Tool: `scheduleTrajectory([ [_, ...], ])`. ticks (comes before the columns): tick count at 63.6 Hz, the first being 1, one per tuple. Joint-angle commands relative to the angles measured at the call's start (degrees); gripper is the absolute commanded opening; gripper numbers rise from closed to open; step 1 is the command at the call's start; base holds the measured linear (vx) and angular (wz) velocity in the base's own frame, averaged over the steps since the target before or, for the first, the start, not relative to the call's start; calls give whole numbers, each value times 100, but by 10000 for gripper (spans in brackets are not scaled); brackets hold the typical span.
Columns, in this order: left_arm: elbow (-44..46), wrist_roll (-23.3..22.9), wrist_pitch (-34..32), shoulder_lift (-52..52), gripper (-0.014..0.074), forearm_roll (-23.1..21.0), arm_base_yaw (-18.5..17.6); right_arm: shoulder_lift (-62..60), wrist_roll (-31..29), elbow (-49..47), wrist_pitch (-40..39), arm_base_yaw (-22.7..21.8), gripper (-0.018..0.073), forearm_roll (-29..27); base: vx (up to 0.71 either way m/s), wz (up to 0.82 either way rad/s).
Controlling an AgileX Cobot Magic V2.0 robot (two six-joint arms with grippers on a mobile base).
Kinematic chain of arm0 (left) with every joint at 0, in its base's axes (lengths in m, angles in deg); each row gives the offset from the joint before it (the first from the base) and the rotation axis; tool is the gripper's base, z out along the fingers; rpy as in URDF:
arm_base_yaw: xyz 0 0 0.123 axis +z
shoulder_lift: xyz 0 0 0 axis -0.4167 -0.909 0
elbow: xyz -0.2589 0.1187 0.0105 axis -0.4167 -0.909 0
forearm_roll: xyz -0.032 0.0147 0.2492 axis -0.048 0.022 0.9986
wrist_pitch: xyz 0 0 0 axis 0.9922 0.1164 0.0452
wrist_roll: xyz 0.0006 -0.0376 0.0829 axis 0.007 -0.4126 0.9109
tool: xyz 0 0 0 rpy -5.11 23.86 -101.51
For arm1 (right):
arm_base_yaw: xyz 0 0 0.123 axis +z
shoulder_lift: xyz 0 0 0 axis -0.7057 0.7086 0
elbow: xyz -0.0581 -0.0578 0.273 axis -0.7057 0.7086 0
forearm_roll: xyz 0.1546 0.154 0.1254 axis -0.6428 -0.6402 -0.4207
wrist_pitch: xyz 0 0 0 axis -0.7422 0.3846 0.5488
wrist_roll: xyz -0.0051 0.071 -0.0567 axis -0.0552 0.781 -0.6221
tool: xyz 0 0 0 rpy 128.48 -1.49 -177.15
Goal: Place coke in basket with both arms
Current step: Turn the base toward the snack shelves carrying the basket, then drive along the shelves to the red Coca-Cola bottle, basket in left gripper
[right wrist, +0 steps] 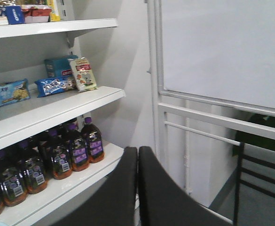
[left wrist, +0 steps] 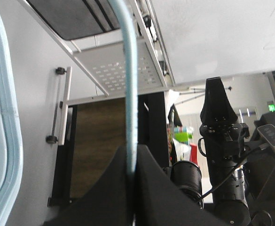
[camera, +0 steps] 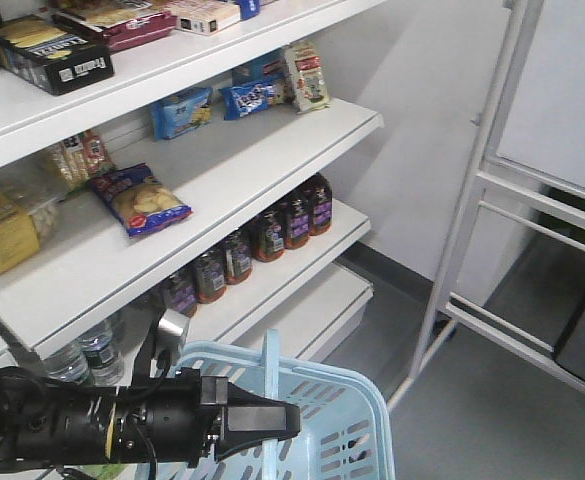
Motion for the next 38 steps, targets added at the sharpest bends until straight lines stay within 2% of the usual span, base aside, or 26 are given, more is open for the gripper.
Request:
scheduleTrajectory([
  [1,75,36,-1367,263,-7,-215,-28,-102,-14,78,-424,-34,-9,17,9,40],
  [38,75,36,-1367,263,-7,-215,-28,-102,-14,78,-424,-34,-9,17,7,33],
])
